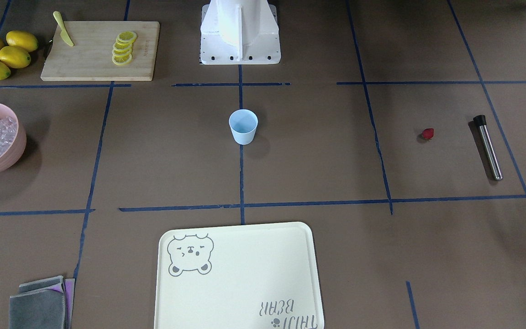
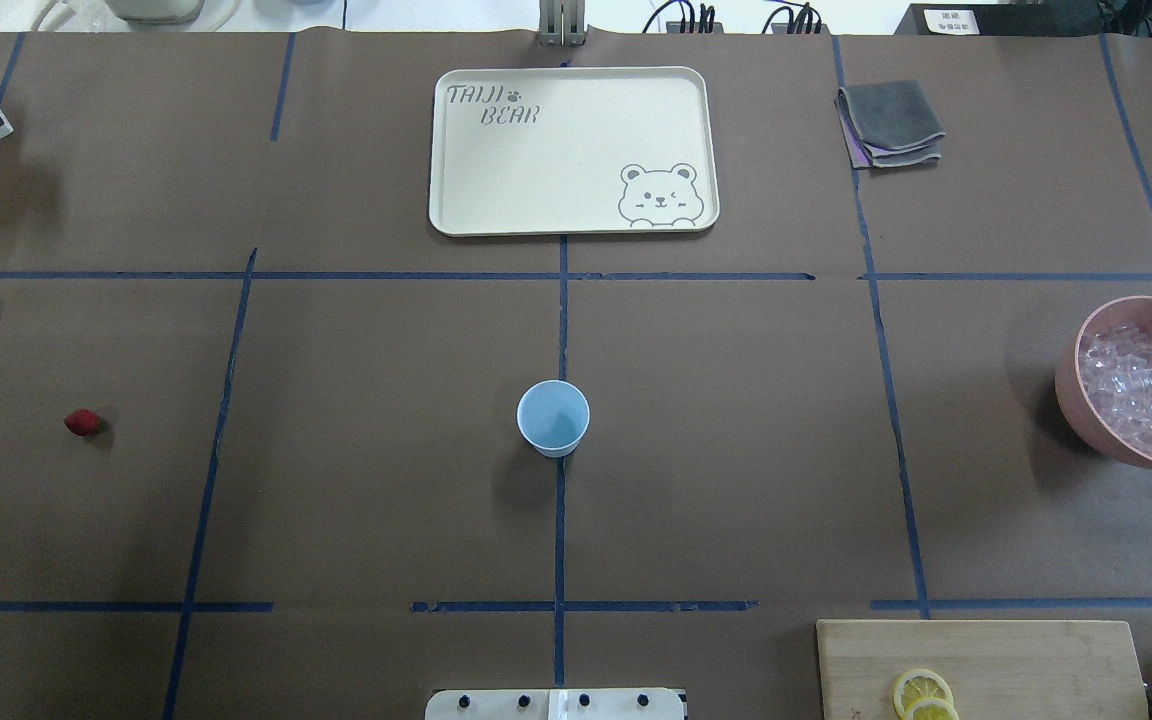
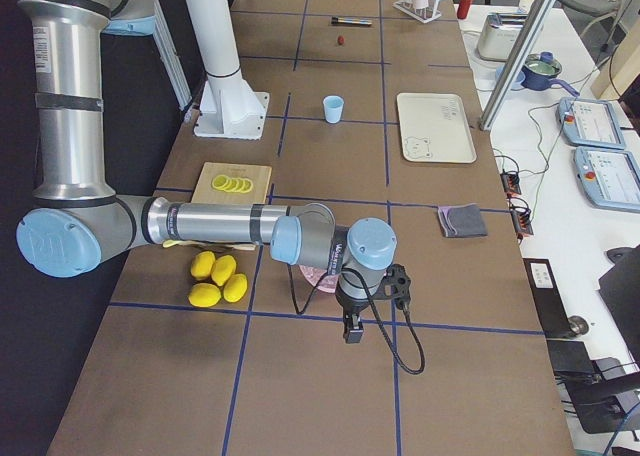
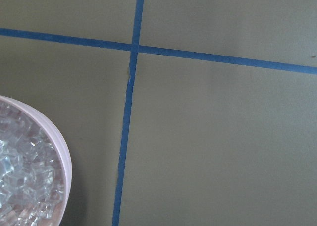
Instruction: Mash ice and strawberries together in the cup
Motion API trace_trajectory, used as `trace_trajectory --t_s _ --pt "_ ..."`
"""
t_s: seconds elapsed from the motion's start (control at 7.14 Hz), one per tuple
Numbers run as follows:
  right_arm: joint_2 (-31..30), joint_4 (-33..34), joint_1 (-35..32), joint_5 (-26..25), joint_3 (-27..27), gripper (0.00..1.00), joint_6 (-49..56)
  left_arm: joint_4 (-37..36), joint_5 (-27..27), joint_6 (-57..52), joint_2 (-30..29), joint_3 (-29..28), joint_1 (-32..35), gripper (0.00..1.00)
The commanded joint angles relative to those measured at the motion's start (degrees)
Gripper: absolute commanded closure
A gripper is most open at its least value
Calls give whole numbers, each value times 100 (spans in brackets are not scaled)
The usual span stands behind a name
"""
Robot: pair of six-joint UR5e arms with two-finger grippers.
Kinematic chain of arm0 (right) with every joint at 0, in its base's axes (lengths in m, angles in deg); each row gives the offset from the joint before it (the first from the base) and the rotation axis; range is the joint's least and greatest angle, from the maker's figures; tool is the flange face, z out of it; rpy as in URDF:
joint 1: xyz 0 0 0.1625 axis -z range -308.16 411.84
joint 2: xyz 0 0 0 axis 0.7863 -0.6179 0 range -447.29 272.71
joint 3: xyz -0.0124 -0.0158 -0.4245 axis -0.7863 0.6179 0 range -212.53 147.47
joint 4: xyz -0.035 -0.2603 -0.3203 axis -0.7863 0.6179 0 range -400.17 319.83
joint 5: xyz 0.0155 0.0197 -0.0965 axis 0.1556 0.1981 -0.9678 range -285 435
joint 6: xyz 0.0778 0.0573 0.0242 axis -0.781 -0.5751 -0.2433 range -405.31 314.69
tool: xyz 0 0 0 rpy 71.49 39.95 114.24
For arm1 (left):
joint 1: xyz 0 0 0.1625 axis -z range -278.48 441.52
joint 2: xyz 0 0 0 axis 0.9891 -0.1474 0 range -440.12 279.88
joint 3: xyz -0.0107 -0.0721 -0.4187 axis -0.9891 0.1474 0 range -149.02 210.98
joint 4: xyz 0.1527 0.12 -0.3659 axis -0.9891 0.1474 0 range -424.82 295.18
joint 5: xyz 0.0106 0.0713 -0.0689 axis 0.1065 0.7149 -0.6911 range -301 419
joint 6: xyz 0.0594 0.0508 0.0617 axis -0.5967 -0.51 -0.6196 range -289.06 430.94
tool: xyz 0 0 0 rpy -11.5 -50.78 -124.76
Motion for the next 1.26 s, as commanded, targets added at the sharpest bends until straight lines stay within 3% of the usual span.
trace_trajectory --t_s 0.0,0.28,0.56,0.7,0.98,1.12 --pt "2 0 0 -5 -47 0 -9 0 9 0 -17 -26 -9 0" --pt "19 0 0 3 -292 0 -35 -9 -9 0 0 0 0 0" --pt "19 0 218 12 -888 0 -53 0 -17 0 0 0 -9 0" --pt "19 -9 567 3 -1309 0 -323 0 -17 0 0 0 0 0" --pt "81 -52 1446 -23 -1978 0 -1961 0 -26 0 0 0 0 0" --pt "72 -679 1850 -249 -1955 0 -2030 0 -26 0 0 -9 -9 0"
